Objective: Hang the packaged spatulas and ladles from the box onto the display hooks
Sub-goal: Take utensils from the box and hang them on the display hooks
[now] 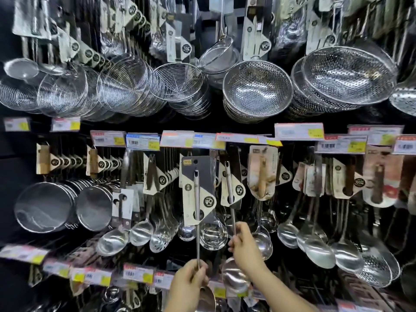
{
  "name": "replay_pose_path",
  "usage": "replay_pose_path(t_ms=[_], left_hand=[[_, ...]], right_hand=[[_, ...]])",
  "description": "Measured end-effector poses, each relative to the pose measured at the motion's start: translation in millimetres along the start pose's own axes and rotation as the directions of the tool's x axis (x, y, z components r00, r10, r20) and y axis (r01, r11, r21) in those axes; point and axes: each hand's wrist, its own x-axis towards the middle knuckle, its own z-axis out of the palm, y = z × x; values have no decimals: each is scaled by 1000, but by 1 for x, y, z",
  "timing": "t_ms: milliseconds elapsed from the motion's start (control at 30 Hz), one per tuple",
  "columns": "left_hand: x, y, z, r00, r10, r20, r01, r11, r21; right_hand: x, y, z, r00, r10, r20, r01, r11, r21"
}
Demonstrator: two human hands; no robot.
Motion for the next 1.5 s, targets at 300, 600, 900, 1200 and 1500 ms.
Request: replay_pose_path(t_ms=[300,600,900,1200,1500], left_hand=[[4,3,7,1000,-3,-24,3,1000,23],[6,2,9,999,-22,-37,24,998,50],[11,0,1,1000,-17,0,17,999,-36],[13,0,9,1000,17,-22,-17,1000,-13],[24,13,49,998,-16,61,12,998,69]], right_hand=[[12,3,-9,1000,26,14,-28,986,165],[30,1,-2,997,73,18,-75,986,151],[108,22,9,974,205,-97,-199,978,64],[82,0,6,986,147,-78,-154,983,-100],[-5,-36,-40,985,-78,153,25,945,326]])
